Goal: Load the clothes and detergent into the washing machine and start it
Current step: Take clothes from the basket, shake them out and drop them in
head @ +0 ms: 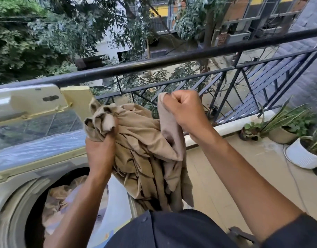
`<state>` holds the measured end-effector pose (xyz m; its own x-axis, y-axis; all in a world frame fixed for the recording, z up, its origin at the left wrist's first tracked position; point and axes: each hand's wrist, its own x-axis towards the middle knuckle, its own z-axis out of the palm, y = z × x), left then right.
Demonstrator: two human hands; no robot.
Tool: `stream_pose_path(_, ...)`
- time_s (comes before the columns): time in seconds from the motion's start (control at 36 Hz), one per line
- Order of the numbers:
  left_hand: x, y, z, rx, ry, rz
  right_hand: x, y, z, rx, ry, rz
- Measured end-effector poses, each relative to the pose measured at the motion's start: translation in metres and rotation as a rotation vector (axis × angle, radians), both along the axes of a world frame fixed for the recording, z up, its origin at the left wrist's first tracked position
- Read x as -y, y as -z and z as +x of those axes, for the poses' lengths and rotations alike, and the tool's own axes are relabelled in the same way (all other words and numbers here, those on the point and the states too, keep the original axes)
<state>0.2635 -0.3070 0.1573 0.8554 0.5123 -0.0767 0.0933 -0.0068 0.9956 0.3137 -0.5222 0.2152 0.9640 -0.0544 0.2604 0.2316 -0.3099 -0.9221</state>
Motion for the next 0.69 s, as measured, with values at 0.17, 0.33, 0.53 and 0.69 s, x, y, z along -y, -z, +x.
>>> stream_pose_path(0.17, 0.017, -0.003, -0.007, 0.124, 0.279, 0.13, -0.036, 0.009, 0.008, 0.034, -0.058, -0.173)
stream_pose_path(0.33, 0.022, -0.003, -0.007, 0.079, 0.416, 0.27, -0.046, 0.008, 0.004, -0.118, -0.329, -0.181)
stream_pose_path(0.53, 0.019, 0.012, 0.003, 0.114, 0.29, 0.337, -0.018, 0.002, -0.007, -0.223, -0.569, 0.017)
stream_pose_path(0.69, 0.003, 0.012, 0.01, 0.11, 0.063, 0.198, 0.009, 0.03, -0.023, -0.126, -0.43, -0.028)
